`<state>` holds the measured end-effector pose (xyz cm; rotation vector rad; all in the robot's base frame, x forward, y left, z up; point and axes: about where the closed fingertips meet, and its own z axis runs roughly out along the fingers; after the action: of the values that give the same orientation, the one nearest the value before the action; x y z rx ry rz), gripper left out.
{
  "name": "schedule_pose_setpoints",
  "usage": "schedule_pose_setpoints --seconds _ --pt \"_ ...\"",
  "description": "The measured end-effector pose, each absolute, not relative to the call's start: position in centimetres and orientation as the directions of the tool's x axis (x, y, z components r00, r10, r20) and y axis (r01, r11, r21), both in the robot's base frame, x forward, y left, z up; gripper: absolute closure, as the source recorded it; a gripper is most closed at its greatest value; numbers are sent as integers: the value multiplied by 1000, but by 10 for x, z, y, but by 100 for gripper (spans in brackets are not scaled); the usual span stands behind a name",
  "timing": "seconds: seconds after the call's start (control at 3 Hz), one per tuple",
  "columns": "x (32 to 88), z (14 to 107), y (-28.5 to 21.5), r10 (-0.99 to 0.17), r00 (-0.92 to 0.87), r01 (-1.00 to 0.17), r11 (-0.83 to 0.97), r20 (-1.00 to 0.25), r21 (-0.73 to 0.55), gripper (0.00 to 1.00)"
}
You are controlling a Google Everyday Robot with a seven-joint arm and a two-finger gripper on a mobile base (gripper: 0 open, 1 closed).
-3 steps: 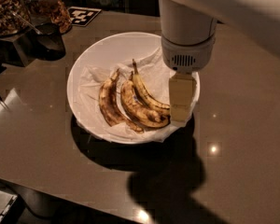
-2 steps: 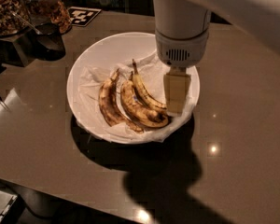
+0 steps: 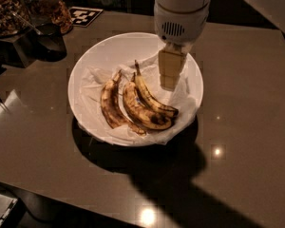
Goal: Pick banana from white bowl
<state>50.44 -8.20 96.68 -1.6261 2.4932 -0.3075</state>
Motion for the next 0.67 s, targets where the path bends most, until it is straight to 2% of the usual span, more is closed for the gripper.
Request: schedule_pose_setpoints --seconds 0.33,0.67 --pt "512 971 -76 -918 -394 -877 392 -51 -276 8" --pt "512 972 -76 -918 -394 -877 392 -52 -277 0"
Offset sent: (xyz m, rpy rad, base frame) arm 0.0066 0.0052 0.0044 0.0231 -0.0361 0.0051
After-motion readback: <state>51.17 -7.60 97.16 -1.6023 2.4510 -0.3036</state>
